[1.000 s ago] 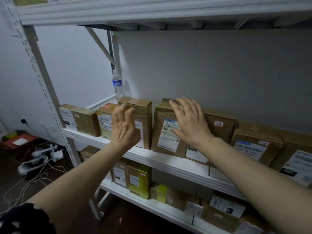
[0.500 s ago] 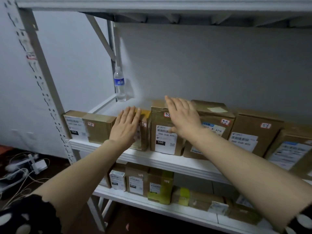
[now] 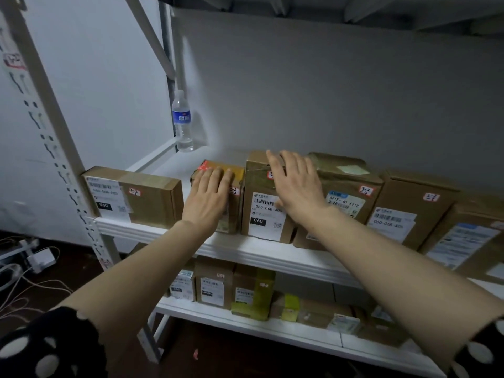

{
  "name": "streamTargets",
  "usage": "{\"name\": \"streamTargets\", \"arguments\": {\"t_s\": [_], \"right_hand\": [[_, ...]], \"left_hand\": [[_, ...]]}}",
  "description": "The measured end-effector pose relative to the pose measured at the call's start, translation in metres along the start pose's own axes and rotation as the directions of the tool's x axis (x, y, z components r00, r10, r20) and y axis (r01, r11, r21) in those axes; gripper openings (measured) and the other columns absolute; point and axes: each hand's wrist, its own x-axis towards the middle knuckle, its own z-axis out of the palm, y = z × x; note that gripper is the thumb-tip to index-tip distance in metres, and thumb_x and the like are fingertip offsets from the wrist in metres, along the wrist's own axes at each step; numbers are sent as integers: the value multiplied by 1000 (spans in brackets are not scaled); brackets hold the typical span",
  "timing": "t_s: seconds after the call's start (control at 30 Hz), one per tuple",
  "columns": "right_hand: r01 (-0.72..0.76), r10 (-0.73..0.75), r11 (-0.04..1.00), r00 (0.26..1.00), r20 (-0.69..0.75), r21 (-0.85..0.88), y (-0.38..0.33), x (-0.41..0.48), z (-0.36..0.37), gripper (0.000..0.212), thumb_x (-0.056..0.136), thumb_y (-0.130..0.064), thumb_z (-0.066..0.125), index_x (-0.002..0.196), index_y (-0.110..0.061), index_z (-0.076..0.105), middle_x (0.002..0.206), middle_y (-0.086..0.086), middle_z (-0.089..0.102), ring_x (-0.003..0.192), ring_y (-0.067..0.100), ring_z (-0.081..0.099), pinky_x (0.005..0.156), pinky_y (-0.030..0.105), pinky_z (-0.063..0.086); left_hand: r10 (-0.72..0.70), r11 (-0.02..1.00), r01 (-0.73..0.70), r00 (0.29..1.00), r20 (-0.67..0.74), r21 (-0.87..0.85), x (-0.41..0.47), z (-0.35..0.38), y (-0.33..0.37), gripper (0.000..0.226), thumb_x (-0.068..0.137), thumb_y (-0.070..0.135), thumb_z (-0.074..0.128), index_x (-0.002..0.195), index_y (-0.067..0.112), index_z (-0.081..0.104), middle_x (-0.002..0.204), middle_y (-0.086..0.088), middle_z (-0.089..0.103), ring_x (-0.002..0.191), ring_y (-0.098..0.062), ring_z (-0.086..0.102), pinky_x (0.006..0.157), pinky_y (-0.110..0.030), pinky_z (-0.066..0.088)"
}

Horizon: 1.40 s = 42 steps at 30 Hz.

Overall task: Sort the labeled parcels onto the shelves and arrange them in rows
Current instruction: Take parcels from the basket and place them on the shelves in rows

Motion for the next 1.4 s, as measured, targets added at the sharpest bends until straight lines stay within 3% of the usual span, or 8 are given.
{"name": "streamTargets", "arguments": {"t_s": [0.23,0.4,0.57,0.77,0.87,1.03,1.3,1.4], "right_hand": [[-2,2,1000,1000,26,-2,3,-1,-3,113,78,-32,75,151,-12,-8,155,16,11,144,31,10,117,44,3],[15,-15,1000,1000,-24,0,-3,-5,-8,121,73,-47,76,151,-12,-9,157,18,3,146,31,4,117,47,0],[182,-176,983,921,-349,-16,-31,-1,-2,108,44,-38,91,136,-6,46,134,20,51,126,36,48,110,50,21],[339,-304,939,892,-335,52,-110,17,5,61,48,-9,86,106,-7,69,109,14,68,101,31,66,98,43,45],[315,-290,944,933,-212,94,-154,36,6,59,59,-4,81,115,-3,63,117,23,62,105,37,63,103,48,40],[215,-215,977,974,72,9,-206,68,10,58,100,-17,39,150,-10,12,154,25,15,142,35,20,117,45,-6],[145,-143,989,980,136,-4,-228,81,18,55,97,-6,30,149,-3,12,149,21,27,138,33,26,117,44,-1],[119,-120,993,985,121,11,-227,84,22,62,88,-10,-1,148,-3,14,146,21,31,135,34,30,116,43,2]], "left_hand": [[-5,999,4,1000,-8,-36,-1,-5,3,94,82,11,66,151,3,2,151,-20,22,143,-37,14,119,-43,4],[-23,1000,23,1000,21,9,-10,-19,-2,100,87,20,62,148,0,-14,157,-18,1,147,-32,-4,118,-40,-6],[-153,988,152,988,-20,-14,-31,-26,-38,101,81,19,64,150,4,-8,156,-18,6,146,-33,0,117,-41,-9],[-287,958,285,957,33,40,-58,-23,-115,88,85,4,53,151,8,-4,158,-19,3,147,-34,-2,119,-44,-3],[-250,968,246,964,90,52,-60,-16,-147,91,89,15,60,151,11,-7,159,-16,-1,147,-32,-3,118,-41,-4],[-112,993,108,986,122,37,-53,-2,-183,87,94,18,55,152,15,-9,160,-12,-3,148,-28,-5,118,-38,-4],[-58,997,58,998,-13,-43,-40,30,-199,69,94,12,50,151,16,12,154,-15,20,145,-29,15,119,-39,2],[-62,998,60,997,-50,-32,-33,38,-197,65,88,8,58,146,12,29,148,-18,34,140,-33,29,118,-41,14]]}}
